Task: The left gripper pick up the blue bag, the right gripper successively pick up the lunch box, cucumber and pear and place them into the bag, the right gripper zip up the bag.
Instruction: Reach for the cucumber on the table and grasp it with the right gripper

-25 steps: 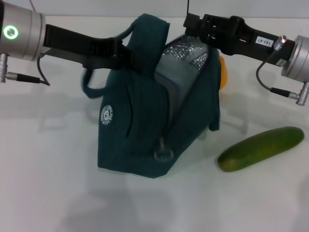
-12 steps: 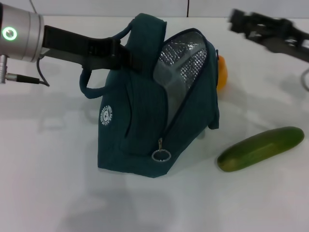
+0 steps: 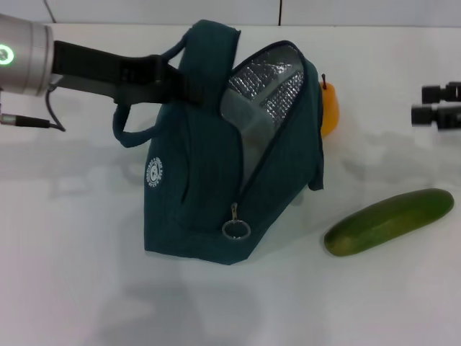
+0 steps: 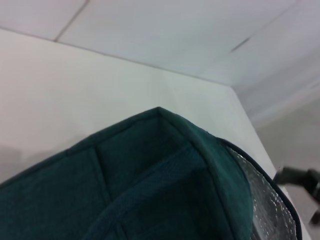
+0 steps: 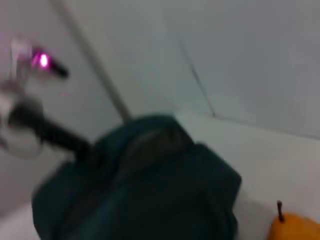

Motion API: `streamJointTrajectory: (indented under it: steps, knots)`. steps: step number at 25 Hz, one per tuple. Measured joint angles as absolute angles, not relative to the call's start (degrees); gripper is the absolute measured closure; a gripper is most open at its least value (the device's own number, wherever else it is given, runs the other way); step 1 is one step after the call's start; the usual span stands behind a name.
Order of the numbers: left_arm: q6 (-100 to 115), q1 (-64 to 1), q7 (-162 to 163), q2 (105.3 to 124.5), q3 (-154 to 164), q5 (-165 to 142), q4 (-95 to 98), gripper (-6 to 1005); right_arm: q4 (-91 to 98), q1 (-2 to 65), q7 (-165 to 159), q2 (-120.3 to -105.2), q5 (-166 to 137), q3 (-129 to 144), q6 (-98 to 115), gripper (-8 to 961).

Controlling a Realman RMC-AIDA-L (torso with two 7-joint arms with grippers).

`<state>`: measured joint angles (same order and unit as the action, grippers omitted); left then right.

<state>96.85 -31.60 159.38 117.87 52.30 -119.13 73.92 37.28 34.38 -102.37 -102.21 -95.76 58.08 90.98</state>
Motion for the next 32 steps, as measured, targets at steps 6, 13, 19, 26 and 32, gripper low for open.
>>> streamJointTrajectory:
  steps: [6,13,19,26,32]
  knots:
    - [96.9,-30.8,158.6,117.78,51.2,-119.0,73.5,935,47.9,36.4,-99.3,-102.81,-108.0,58.5,92.1,95]
    - [96.9,-30.5,157.9,117.67,51.2,-119.0,72.6,935,58.5,43.2,-98.2,-105.38,-125.6,65.6,99.3,106]
    - [96.9,-31.0,157.0,117.65,50.5,-118.9,71.2,934,61.7,49.1,-96.4,-109.24,-137.7,72.3,103.4,109]
    - [96.8,-31.2,155.8,117.79,49.8,-118.8,70.2,934,63.0,52.1,-91.8,-114.15,-144.1,76.1,105.0,111]
    - [96.8,-31.3,155.5,118.01,49.1,-118.8,69.5,934,62.3,51.7,-90.4,-115.28,-145.1,82.2,100.7,113]
